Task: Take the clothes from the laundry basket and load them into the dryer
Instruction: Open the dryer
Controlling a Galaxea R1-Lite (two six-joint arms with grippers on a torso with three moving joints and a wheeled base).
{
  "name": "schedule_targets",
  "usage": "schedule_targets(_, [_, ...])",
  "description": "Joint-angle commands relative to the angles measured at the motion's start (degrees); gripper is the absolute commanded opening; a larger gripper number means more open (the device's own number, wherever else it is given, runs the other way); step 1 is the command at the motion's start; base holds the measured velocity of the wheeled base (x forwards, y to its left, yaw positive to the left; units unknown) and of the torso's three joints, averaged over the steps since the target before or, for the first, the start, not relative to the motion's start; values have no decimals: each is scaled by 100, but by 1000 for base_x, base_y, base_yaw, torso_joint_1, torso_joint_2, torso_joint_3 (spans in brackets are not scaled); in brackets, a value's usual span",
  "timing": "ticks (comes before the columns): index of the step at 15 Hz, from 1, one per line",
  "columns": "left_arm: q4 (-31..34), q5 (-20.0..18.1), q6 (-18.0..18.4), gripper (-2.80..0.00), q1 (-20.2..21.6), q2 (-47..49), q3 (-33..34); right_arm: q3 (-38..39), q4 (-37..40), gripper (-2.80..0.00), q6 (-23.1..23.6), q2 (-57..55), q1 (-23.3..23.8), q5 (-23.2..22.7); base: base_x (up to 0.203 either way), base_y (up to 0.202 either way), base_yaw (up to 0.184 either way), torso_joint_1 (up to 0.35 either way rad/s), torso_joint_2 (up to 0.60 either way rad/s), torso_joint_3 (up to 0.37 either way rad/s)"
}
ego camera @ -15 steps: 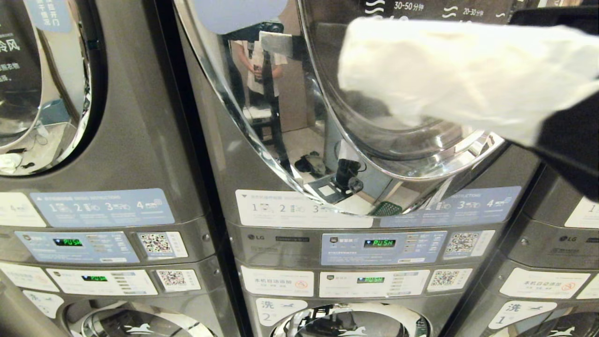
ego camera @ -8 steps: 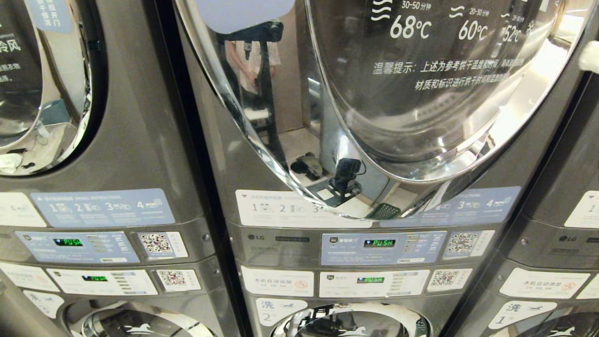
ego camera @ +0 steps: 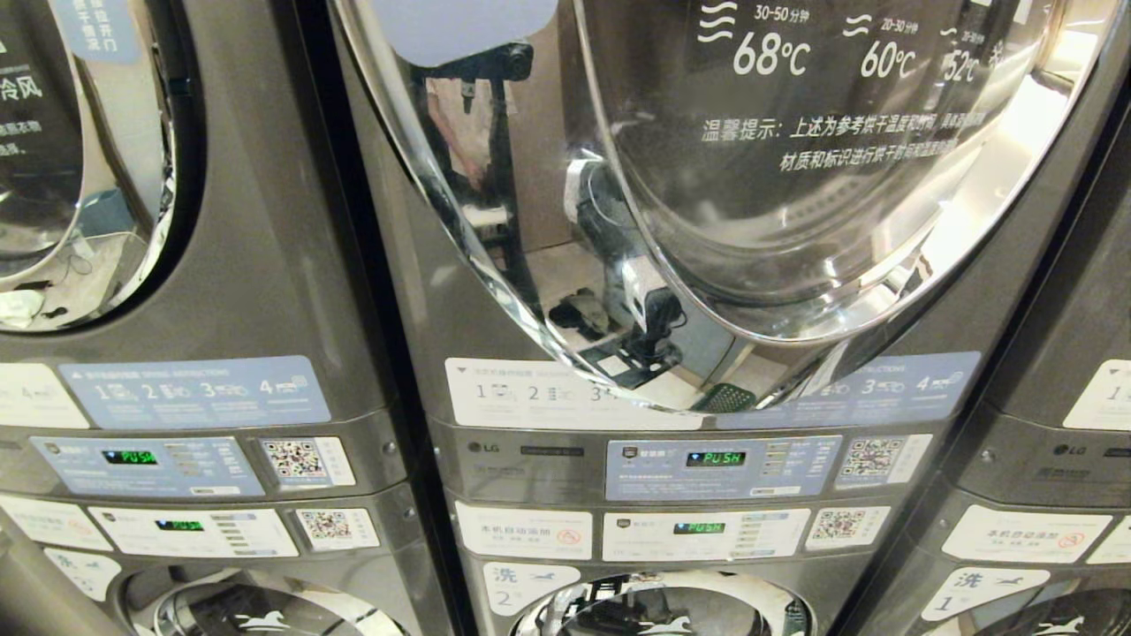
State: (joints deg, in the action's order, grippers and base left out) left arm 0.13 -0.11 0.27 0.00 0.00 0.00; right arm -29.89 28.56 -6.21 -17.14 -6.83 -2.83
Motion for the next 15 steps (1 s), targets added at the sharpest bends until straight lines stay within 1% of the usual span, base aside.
schedule_targets(1, [-3, 2, 0, -280, -2, -9, 9, 1035, 305, -280, 820, 1603, 453, 0, 0, 0, 0, 0, 0, 0])
schedule_targets(2, [4, 2, 0, -280, 0, -9, 9, 1588, 84, -280, 1152, 1744, 541, -2, 0, 0, 0, 0, 0, 0])
schedule_targets(3, [-4, -6, 0, -280, 0, -9, 9, 2016, -556, -280, 1394, 1713, 595, -47, 0, 0, 0, 0, 0, 0])
schedule_targets(4, [4, 2, 0, -280, 0, -9, 9, 2301, -1233, -280, 1668, 1624, 629, -169, 0, 0, 0, 0, 0, 0])
schedule_targets(5, [4, 1, 0, -280, 0, -9, 8, 2456, -1579, -280, 1986, 1577, 656, -293, 0, 0, 0, 0, 0, 0])
schedule_targets(6, [-3, -2, 0, -280, 0, -9, 9, 2514, -1695, -280, 1975, 1692, 662, -291, 0, 0, 0, 0, 0, 0])
schedule_targets(7, [-4, 2, 0, -280, 0, -9, 9, 2679, -2139, -280, 1942, 1730, 663, -233, 0, 0, 0, 0, 0, 0])
schedule_targets(8, [-4, 2, 0, -280, 0, -9, 2, 2875, -2833, -280, 1910, 1727, 664, -181, 0, 0, 0, 0, 0, 0])
schedule_targets(9, [4, 2, 0, -280, 0, -9, 2, 2942, -3093, -280, 1833, 1725, 665, -128, 0, 0, 0, 0, 0, 0])
schedule_targets(10, [4, -2, 0, -280, 0, -9, 9, 2980, -2988, -280, 1552, 1724, 665, -19, 0, 0, 0, 0, 0, 0])
schedule_targets(11, [0, 2, 0, -280, 0, -9, 9, 2990, -2843, -280, 1373, 1723, 665, 77, 0, 0, 0, 0, 0, 0])
schedule_targets(13, [-4, 2, 0, -280, 0, -9, 9, 2989, -2795, -280, 1254, 1723, 665, 89, 0, 0, 0, 0, 0, 0])
schedule_targets(15, [-3, 2, 0, -280, 0, -9, 9, 2989, -2795, -280, 1253, 1723, 665, 98, 0, 0, 0, 0, 0, 0])
